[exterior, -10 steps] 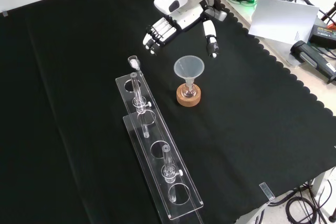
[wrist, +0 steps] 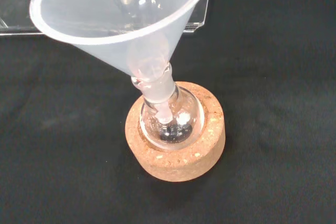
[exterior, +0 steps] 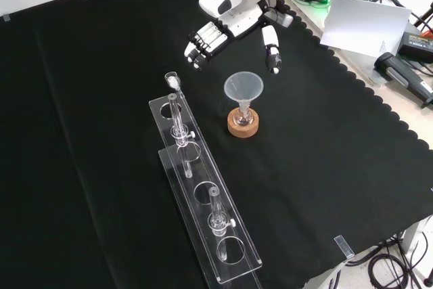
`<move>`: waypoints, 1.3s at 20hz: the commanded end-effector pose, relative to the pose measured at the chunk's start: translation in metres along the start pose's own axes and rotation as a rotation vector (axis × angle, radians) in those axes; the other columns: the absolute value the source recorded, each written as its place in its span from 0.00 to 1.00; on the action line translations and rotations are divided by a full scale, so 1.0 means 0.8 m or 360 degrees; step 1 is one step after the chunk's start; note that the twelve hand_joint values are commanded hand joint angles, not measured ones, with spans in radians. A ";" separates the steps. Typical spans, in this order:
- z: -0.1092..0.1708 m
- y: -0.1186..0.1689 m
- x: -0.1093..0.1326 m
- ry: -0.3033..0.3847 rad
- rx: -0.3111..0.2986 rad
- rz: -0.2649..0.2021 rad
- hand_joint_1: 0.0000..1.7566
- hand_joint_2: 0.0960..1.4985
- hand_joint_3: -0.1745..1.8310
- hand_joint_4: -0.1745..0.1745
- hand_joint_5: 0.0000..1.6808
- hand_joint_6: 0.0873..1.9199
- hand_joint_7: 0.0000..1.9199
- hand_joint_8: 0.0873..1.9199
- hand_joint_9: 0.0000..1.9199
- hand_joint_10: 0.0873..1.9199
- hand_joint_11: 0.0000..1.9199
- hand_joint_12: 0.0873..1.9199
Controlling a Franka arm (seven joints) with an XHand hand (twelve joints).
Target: Pick up the weighing funnel.
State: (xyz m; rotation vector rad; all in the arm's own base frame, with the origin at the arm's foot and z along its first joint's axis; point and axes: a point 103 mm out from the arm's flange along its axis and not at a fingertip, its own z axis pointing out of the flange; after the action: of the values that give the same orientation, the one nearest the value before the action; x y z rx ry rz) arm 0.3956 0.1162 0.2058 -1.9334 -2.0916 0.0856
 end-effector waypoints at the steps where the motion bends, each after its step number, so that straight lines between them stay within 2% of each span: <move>1: -0.002 0.002 0.001 -0.0014 0.0011 0.0001 0.15 0.32 0.09 0.54 0.00 0.00 0.00 0.00 0.00 0.00 0.00 0.14; 5: -0.009 0.002 0.006 -0.0003 -0.0016 -0.0014 0.15 0.32 0.09 0.53 0.00 0.00 0.00 0.00 0.00 0.00 0.00 0.14; 10: -0.023 -0.003 -0.002 0.0025 -0.0093 0.0011 0.16 0.33 0.09 0.52 0.00 0.00 0.02 0.00 0.02 0.00 0.00 0.14; 16: -0.047 -0.012 -0.033 0.0003 -0.0159 0.0086 0.16 0.33 0.09 0.50 0.00 0.00 0.03 0.00 0.03 0.00 0.00 0.17; 21: -0.066 -0.016 -0.061 0.0013 -0.0184 0.0109 0.16 0.33 0.09 0.50 0.00 0.00 0.04 0.00 0.03 0.01 0.00 0.22; 26: -0.080 -0.022 -0.099 -0.0054 -0.0157 0.0140 0.16 0.33 0.09 0.49 0.00 0.00 0.04 0.02 0.00 0.13 0.00 0.28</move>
State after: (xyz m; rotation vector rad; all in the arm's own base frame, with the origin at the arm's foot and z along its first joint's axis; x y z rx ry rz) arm 0.4003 0.0599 0.2499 -2.0716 -2.0685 -0.0154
